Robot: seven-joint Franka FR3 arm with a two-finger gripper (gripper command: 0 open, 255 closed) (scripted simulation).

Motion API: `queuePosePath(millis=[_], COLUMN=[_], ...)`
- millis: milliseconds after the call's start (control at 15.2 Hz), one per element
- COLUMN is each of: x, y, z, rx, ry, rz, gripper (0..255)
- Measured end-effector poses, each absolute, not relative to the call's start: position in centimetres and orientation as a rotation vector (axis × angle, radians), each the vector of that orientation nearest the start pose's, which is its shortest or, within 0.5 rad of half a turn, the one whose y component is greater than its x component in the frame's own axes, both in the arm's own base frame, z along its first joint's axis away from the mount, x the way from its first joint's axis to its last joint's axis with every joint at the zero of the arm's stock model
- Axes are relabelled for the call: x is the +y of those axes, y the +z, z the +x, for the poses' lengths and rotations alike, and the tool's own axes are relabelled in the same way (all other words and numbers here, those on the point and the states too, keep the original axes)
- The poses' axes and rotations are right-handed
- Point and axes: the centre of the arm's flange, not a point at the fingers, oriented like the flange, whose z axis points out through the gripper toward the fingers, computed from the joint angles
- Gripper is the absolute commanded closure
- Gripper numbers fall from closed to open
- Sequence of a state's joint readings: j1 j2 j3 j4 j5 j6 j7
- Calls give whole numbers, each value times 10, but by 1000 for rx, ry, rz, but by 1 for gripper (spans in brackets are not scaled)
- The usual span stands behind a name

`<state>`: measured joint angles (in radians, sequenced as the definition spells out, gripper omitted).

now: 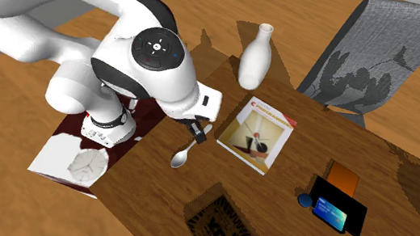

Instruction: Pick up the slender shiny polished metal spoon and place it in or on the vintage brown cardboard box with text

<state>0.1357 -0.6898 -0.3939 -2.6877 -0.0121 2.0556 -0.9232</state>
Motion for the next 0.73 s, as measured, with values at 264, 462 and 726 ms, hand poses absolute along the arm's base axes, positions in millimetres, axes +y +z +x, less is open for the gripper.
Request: queuePosePath(millis=[264, 462, 726], x=[-97, -96, -92], y=[381, 362, 339], z=[347, 350, 351], rx=[-1274, -1307, -1312], ry=[-212, -213, -213], rz=[-2632, -2615, -2612], gripper=[0, 0, 0])
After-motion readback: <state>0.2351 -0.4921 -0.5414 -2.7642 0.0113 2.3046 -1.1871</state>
